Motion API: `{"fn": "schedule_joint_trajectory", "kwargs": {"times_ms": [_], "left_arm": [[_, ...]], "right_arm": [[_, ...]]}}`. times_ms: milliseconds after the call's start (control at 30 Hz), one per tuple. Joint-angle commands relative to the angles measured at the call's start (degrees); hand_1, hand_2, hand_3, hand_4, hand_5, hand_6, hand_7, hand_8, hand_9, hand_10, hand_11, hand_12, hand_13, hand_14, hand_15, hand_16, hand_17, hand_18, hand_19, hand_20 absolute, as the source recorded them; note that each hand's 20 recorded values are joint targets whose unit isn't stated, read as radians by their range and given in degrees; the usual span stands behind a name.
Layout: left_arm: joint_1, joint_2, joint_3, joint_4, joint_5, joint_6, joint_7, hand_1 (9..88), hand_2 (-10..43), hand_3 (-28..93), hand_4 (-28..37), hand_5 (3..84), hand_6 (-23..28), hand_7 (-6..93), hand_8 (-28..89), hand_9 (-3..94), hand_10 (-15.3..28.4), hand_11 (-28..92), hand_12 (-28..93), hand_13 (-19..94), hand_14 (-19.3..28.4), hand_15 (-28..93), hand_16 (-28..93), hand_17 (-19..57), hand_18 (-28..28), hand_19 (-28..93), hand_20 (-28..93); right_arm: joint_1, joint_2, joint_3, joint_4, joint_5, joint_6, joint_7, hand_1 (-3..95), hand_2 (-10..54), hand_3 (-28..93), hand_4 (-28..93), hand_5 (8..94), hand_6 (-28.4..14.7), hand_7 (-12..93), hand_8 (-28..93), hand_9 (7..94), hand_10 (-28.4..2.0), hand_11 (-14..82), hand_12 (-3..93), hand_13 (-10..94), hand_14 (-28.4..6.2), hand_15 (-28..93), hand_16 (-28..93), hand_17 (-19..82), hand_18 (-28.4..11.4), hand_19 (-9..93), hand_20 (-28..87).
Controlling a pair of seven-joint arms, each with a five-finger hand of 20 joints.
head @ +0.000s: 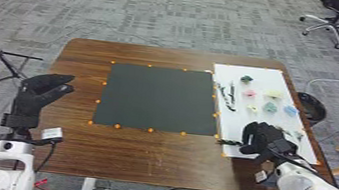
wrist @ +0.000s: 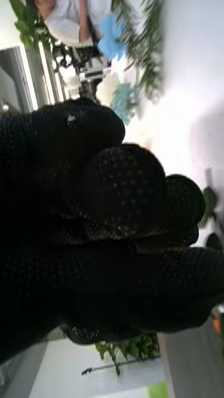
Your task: Arrange flowers
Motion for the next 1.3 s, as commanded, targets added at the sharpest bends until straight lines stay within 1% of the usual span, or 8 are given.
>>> {"fn": "schedule_joint_trajectory", "kwargs": {"times_ms": [33, 267, 500, 667, 800, 867, 1067, 1300], "left_arm": [[0.21, -0.24, 0.19, -0.3, 0.26, -0.66, 0.04, 34.5, -9.4, 63, -14.1, 57.1, 2.0, 19.2, -7, 60.1, 14.2, 32, 18, 49, 18.0, 39, 3, 9.5, 15.2, 30, 35], [-0.1, -0.25, 0.25, -0.24, 0.29, -0.99, 0.05, 34.5, -9.5, 63, -13.9, 57.2, 1.9, 19.1, -7, 60.1, 14.2, 32, 18, 49, 18.0, 39, 3, 9.5, 15.2, 30, 35], [-0.15, -0.36, 0.23, -0.23, 0.42, -1.26, 0.17, 34.5, -9.5, 63, -14.0, 57.2, 1.9, 19.3, -7, 60.1, 14.2, 32, 18, 49, 18.0, 39, 3, 9.5, 15.2, 30, 35], [0.09, -0.44, -0.03, -0.38, 0.41, -1.17, 0.19, 34.5, -9.5, 63, -14.0, 57.3, 2.0, 19.1, -7, 60.0, 14.1, 32, 18, 49, 18.0, 39, 3, 9.4, 15.2, 30, 35], [0.2, -0.47, -0.04, -0.45, 0.48, -1.18, 0.07, 34.6, -9.5, 63, -14.1, 57.2, 1.9, 19.2, -7, 60.0, 14.2, 32, 18, 49, 18.0, 39, 3, 9.4, 15.2, 29, 35], [0.11, -0.39, 0.04, -0.46, 0.37, -1.14, 0.03, 34.6, -9.5, 63, -14.1, 57.1, 2.0, 19.1, -7, 60.1, 14.2, 32, 18, 49, 18.0, 39, 3, 9.4, 15.3, 30, 35], [-0.02, -0.17, -0.08, -0.28, 0.27, -0.97, -0.12, 34.6, -9.5, 63, -14.0, 57.1, 1.9, 19.0, -7, 60.1, 14.2, 32, 18, 49, 18.0, 39, 3, 9.4, 15.2, 29, 35], [0.07, -0.2, -0.08, -0.35, 0.3, -0.93, -0.09, 34.5, -9.5, 63, -14.2, 57.2, 2.0, 19.1, -7, 60.2, 14.3, 32, 17, 49, 18.0, 39, 3, 9.4, 15.2, 29, 35]], "right_arm": [[3.07, 1.2, -1.54, 1.13, -0.42, -0.72, -0.69, 83.1, -9.5, -28, 43, 64.5, -2.0, 33, 27, 82.3, -10.6, 28.0, 44.9, 91, -2.7, 46, 39, 64, -8.2, 88, 45], [6.28, 2.01, -4.68, 4.93, -0.21, -4.93, -0.79, 82.4, -9.5, -28, 45, 65.4, -2.4, 30, 25, 83.7, -10.3, 22.3, 43.1, 91, -2.6, 45, 38, 65, -8.0, 88, 45], [7.28, 2.03, -6.08, 7.26, -0.06, -6.29, -0.44, 83.2, -9.5, -28, 44, 66.7, -2.8, 27, 25, 84.7, -10.3, 19.8, 41.5, 91, -2.5, 44, 38, 65, -8.0, 87, 45], [6.58, 2.13, -6.05, 7.28, 1.24, -6.68, 0.04, 88.4, -9.5, -28, 44, 70.7, -2.6, 23, 26, 89.5, -9.3, 10.5, 45.0, 92, -2.6, 43, 37, 65, -7.6, 87, 44], [7.12, 2.19, -6.19, 7.34, 3.04, -7.56, 0.56, 90.7, -9.5, -27, 46, 75.3, -2.6, 21, 24, 92.0, -9.1, 9.5, 43.8, 93, -2.5, 41, 37, 66, -7.4, 85, 44], [7.31, 2.14, -6.02, 7.32, 2.56, -8.01, 0.31, 89.2, -9.5, -23, 44, 76.6, -2.4, 21, 24, 92.8, -9.2, 9.7, 43.8, 94, -2.5, 40, 37, 67, -7.7, 84, 45], [7.99, 2.58, -6.35, 7.34, 3.57, -5.1, 0.01, 86.1, -9.5, -15, 43, 77.7, -2.3, 21, 24, 93.1, -9.3, 12.7, 44.1, 94, -1.7, 43, 36, 68, -7.7, 85, 45], [8.1, 3.01, -6.43, 7.48, 3.91, 0.98, -1.12, 82.0, -9.5, -5, 38, 77.5, -2.2, 25, 23, 92.5, -9.1, 18.4, 42.5, 94, -1.1, 47, 35, 68, -7.8, 87, 46]]}}
